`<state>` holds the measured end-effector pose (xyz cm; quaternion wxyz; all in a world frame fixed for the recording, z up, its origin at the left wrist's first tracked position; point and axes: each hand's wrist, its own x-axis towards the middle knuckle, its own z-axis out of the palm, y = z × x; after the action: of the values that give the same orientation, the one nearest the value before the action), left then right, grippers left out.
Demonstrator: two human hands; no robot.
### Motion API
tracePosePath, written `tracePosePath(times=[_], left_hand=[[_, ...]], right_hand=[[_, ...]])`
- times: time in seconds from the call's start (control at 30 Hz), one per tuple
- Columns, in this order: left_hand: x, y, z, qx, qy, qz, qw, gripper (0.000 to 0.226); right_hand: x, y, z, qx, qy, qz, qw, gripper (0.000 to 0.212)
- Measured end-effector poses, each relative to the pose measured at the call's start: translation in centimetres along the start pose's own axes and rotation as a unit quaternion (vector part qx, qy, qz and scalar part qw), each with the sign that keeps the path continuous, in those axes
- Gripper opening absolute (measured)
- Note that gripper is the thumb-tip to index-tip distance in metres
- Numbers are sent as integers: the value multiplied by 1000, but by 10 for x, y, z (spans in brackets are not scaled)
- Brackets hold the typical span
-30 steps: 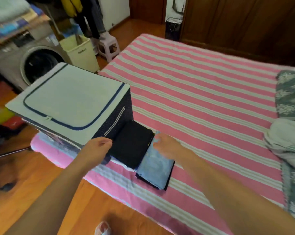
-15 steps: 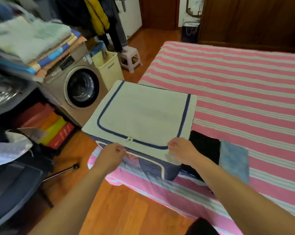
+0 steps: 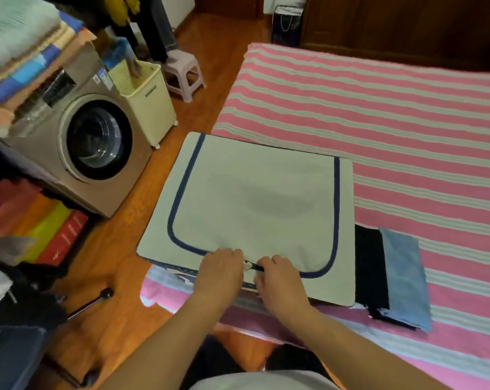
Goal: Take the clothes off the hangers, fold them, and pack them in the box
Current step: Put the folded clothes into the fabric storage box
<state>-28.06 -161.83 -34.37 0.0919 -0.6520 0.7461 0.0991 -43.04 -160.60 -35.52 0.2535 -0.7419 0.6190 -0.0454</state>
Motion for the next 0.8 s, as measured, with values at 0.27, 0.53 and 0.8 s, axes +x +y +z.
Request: tracePosePath(times=[0.27,0.53,0.8], left_hand=[[17,-40,-7,-88,-99,111,985,14],[35,-122,-43,92,-94,238,962,22],[80,-224,-79,258,-89,291,917,24]], right_hand=[[12,-49,22,8,69,154,986,21],[15,-65,34,-37,132,220,966,30],[32,-78,12,-123,21,223,967,38]])
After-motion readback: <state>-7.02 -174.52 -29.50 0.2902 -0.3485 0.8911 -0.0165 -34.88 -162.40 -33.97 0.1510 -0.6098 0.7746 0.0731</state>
